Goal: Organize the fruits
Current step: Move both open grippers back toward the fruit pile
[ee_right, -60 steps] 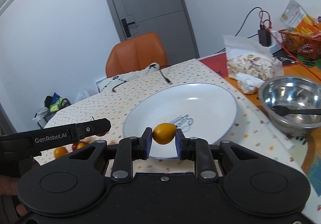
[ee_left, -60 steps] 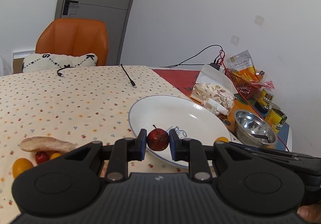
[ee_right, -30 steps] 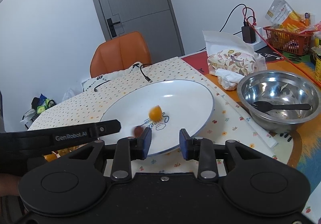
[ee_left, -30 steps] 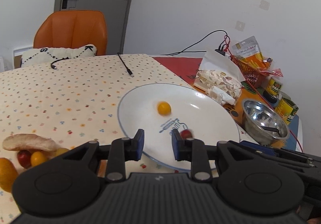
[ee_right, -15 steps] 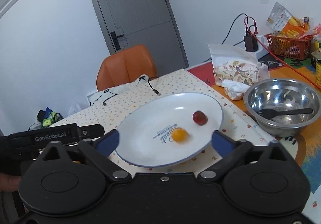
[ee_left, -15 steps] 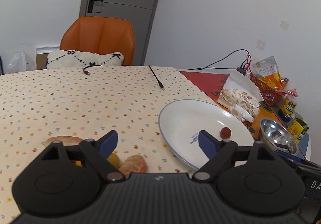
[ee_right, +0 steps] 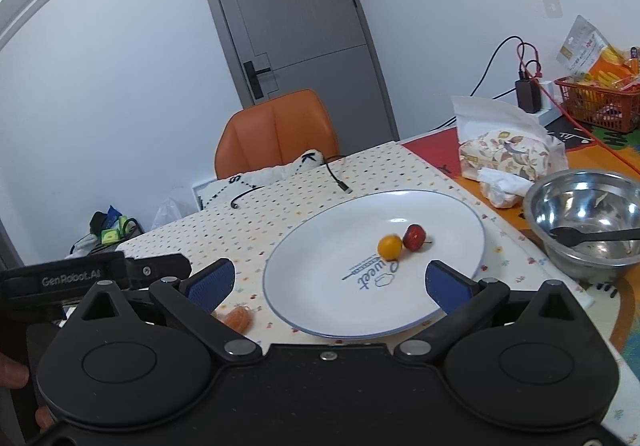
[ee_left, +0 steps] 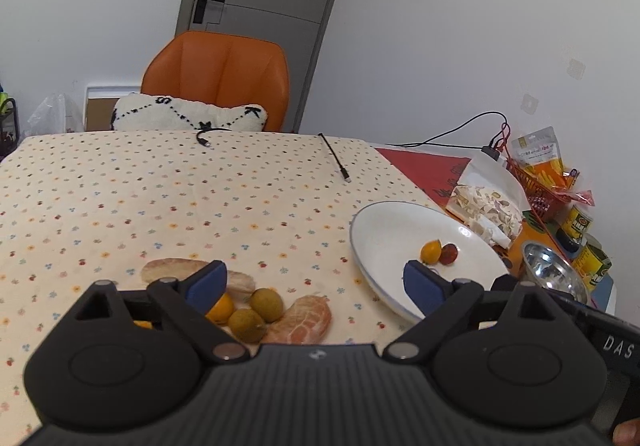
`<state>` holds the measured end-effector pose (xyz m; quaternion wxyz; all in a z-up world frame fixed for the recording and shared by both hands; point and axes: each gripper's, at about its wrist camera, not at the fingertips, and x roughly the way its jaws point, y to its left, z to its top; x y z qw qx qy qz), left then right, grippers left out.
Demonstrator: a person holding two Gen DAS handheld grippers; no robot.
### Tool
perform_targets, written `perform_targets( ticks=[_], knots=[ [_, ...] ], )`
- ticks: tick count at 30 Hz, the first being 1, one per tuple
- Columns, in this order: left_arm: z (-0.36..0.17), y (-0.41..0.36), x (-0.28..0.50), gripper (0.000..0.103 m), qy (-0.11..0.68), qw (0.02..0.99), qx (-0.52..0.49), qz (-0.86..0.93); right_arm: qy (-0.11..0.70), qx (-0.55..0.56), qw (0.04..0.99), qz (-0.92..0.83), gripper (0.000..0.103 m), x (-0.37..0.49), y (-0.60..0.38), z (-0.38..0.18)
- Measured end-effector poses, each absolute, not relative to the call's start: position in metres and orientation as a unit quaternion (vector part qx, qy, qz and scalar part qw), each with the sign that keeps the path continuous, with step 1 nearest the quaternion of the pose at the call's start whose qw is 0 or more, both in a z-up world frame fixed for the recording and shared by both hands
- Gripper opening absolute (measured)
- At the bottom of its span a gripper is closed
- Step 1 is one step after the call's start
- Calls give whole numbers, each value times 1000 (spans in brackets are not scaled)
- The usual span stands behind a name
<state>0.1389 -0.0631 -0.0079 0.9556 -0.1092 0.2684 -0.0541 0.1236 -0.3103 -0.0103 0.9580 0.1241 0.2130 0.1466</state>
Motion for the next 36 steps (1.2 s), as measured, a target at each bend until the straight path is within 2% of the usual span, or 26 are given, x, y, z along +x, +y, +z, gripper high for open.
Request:
perform_targets(
  ticks=[36],
  knots=[
    [-10,25,85,94,259,958,-118,37,225,88,939,245,103,122,-232,-13]
  ],
)
